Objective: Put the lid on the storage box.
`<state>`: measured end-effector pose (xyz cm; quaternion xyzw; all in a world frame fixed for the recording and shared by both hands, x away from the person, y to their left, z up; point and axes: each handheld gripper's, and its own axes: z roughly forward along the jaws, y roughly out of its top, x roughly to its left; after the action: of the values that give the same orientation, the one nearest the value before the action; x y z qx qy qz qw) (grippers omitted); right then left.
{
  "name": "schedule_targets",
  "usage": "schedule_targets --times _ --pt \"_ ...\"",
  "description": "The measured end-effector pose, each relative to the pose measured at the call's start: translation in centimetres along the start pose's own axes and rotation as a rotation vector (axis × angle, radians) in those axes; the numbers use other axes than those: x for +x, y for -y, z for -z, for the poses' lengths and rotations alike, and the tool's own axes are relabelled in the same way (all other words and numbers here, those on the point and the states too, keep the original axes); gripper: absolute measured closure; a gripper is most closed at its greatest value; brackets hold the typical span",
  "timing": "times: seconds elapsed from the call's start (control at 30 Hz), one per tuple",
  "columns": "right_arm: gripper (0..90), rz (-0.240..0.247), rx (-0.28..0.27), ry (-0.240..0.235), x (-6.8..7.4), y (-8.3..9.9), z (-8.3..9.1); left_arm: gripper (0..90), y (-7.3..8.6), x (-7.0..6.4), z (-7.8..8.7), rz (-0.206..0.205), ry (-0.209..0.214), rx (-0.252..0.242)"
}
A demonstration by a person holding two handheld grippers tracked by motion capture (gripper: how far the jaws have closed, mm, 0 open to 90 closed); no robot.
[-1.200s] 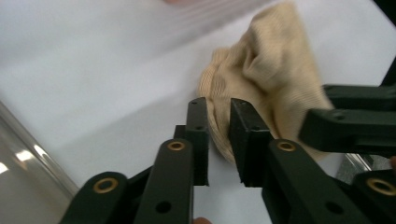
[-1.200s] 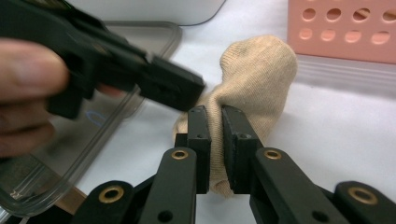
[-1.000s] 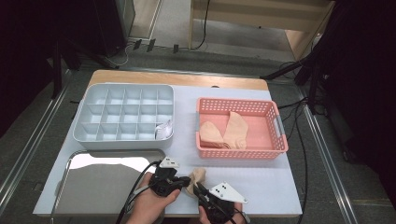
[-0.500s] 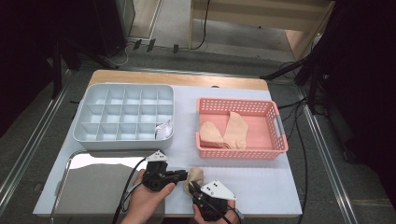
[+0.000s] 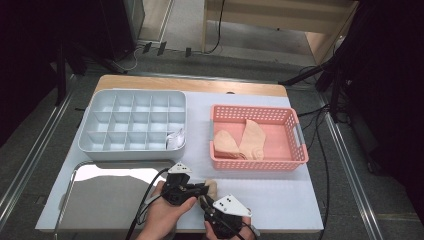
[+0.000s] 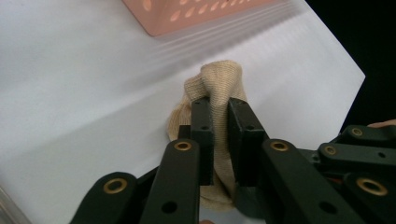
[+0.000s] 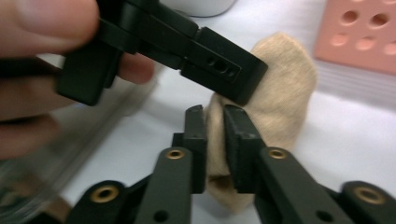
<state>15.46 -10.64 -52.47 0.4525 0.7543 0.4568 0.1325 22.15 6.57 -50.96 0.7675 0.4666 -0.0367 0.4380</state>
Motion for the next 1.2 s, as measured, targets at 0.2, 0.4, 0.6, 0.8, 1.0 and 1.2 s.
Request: schedule_targets --times 0.2,0.4,0.6,0.8,1.0,1.2 --pt "81.1 -0.037 -0.064 -0.086 -0.3 -0.2 2.6 84.3 0.0 0.2 0.1 0.007 0.009 0.003" --pt "88.6 0.014 -0.050 -0.026 0.3 -0.2 1.5 84.1 0.0 0.3 0.0 -0.002 0.003 0.006" --pt "90.0 0.039 0.001 0.007 0.8 0.6 -0.4 77.0 0.1 0.5 0.1 0.008 -0.011 0.013" --pt "90.0 0.041 0.005 0.005 0.8 0.8 -0.5 52.0 0.1 1.0 0.3 0.045 -0.029 0.021" --pt "90.0 0.038 0.005 -0.002 0.9 0.9 -0.6 37.9 0.2 1.4 -0.6 0.082 0.024 0.076" --pt "90.0 0.028 -0.006 0.000 0.8 1.1 -0.4 38.7 0.1 1.4 -0.7 0.091 0.041 0.084"
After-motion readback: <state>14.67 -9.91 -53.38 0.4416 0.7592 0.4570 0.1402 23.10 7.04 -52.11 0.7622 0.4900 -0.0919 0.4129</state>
